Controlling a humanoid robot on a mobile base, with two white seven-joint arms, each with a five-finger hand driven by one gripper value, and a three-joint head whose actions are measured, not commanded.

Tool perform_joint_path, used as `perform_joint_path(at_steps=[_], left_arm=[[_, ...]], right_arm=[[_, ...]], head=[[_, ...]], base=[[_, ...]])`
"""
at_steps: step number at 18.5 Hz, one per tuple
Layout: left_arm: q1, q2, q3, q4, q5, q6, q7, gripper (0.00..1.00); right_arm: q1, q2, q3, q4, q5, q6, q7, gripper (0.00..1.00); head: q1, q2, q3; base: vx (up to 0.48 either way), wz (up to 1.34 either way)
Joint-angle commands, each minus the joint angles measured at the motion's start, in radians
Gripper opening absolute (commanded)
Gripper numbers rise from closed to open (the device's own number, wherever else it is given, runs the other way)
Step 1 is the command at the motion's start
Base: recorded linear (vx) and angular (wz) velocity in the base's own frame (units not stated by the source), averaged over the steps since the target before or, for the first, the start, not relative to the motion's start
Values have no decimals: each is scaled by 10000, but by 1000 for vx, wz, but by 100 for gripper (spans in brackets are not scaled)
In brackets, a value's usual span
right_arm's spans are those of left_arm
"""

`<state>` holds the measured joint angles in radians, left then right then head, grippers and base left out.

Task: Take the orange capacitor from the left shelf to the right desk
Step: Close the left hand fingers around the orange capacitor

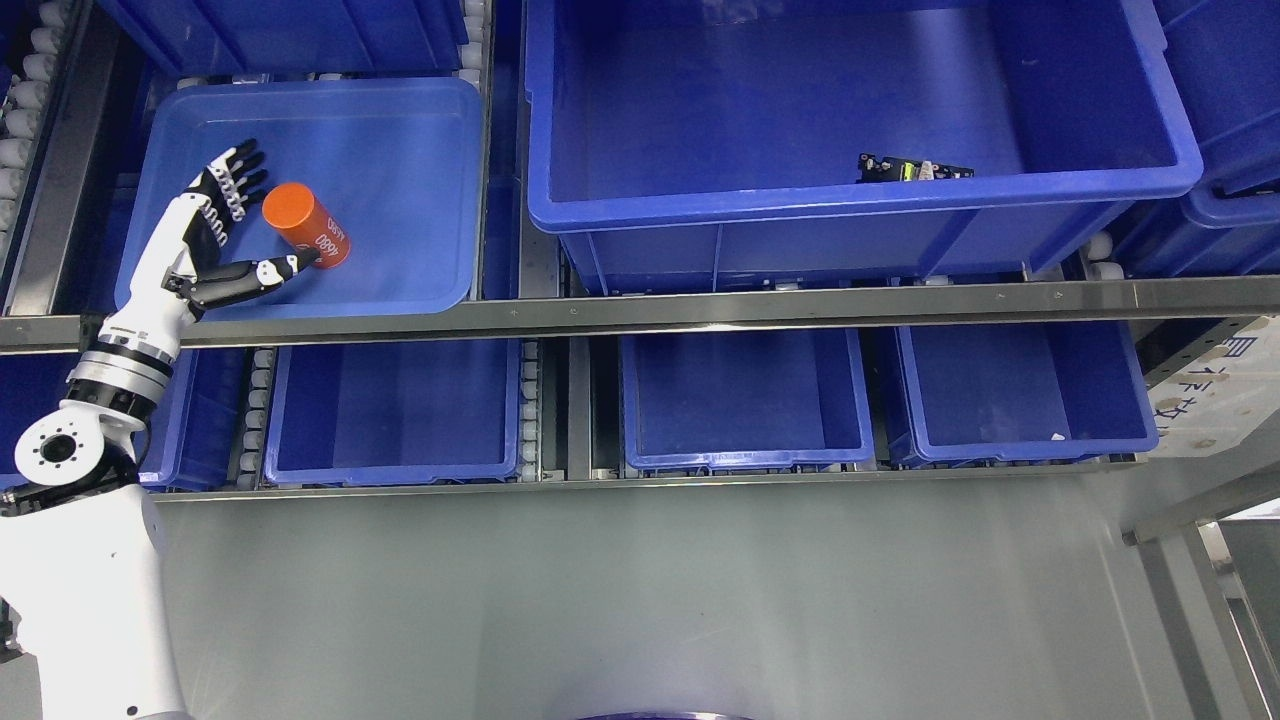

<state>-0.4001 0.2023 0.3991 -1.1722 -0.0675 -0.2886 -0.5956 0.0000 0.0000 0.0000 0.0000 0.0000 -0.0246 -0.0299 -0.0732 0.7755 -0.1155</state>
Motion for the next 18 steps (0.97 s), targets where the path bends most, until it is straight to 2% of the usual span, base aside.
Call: perform_joint_path(at_steps=[1,7,9,10,12,13,16,18], left_arm=[[197,-105,151,-59,-77,-213,234,100],[121,-136,-908,17,-153,-136,234,99],[74,-182,-923,48,-276,-136,219,94],[59,-182,-923,63,-276,-136,173,88],[44,-152,-893,64,-246,-136,127,70],[44,-166,-786,94,-215,-196,127,57],[59,-212,-587,140,-200,-273,111,37],[59,-395,-220,171,-200,-487,127,15]], right_arm=[[199,-174,-123,-175,46,0,7,100],[199,-174,-123,-175,46,0,7,100],[199,-174,-123,-175,46,0,7,100],[199,-174,-123,-175,46,0,7,100],[199,-174,-123,-175,46,0,7,100],[199,-174,-123,-175,46,0,7,100],[199,-174,-123,-175,46,0,7,100],[199,-174,-123,-175,46,0,7,100]], head=[[0,0,0],[0,0,0],[0,0,0],[0,0,0],[0,0,0],[0,0,0],[0,0,0],[0,0,0]], base=[[0,0],[0,0],[0,0],[0,0],[0,0],[0,0],[0,0],[0,0]])
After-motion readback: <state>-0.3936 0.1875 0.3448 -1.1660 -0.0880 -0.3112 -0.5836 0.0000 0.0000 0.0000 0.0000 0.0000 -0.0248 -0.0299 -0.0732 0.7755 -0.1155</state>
